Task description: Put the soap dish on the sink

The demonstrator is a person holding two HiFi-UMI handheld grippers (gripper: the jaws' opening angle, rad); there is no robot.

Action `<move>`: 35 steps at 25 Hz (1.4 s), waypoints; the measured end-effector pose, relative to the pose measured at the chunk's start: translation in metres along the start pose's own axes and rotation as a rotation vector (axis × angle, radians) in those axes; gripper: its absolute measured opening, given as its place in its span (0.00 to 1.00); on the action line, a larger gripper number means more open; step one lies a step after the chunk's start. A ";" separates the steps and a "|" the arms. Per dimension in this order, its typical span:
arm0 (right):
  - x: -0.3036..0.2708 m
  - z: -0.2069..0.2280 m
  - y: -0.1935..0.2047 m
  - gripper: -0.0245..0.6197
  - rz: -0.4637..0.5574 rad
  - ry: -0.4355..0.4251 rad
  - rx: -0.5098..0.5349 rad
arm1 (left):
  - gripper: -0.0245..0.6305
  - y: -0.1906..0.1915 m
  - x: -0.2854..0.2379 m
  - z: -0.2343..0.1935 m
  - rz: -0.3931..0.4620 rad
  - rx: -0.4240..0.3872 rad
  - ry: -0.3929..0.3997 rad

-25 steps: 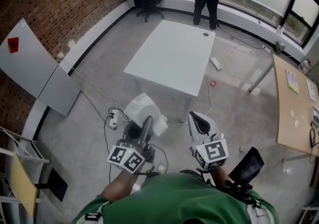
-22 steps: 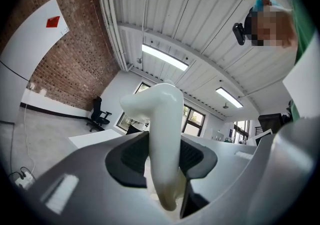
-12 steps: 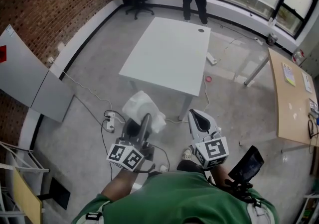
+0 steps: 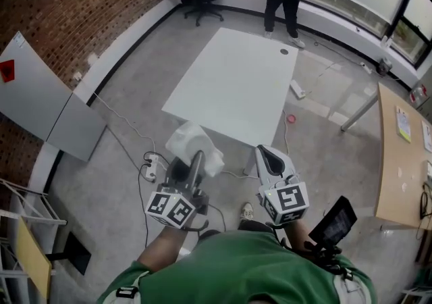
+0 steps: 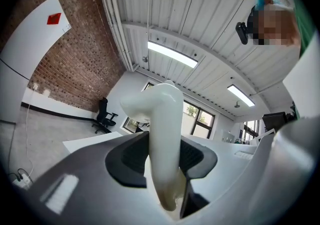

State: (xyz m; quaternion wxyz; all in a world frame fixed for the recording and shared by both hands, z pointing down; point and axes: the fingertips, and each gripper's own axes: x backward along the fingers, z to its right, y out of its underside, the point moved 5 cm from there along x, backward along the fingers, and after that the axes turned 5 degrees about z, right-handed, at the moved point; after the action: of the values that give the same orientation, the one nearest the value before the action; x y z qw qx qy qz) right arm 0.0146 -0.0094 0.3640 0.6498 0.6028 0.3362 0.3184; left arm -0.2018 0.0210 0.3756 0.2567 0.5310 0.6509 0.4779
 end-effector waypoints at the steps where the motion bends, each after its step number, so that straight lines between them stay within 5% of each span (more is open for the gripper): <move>1: -0.005 0.009 0.001 0.04 -0.001 -0.004 0.004 | 0.27 0.002 -0.008 0.002 0.000 -0.003 -0.008; 8: -0.043 0.072 0.007 0.04 -0.023 -0.079 -0.023 | 0.27 0.020 -0.073 0.010 -0.010 -0.019 -0.053; 22: -0.052 0.095 0.009 0.04 -0.012 -0.095 -0.063 | 0.27 0.024 -0.099 0.019 -0.029 -0.059 -0.037; 35: -0.115 0.117 0.010 0.04 -0.017 0.034 -0.025 | 0.27 0.023 -0.166 -0.035 -0.045 -0.022 0.041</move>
State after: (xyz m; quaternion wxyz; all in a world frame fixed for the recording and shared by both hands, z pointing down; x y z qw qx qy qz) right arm 0.0449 -0.1689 0.3858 0.6540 0.5863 0.3483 0.3274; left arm -0.1708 -0.1473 0.3817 0.2598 0.5034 0.6625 0.4901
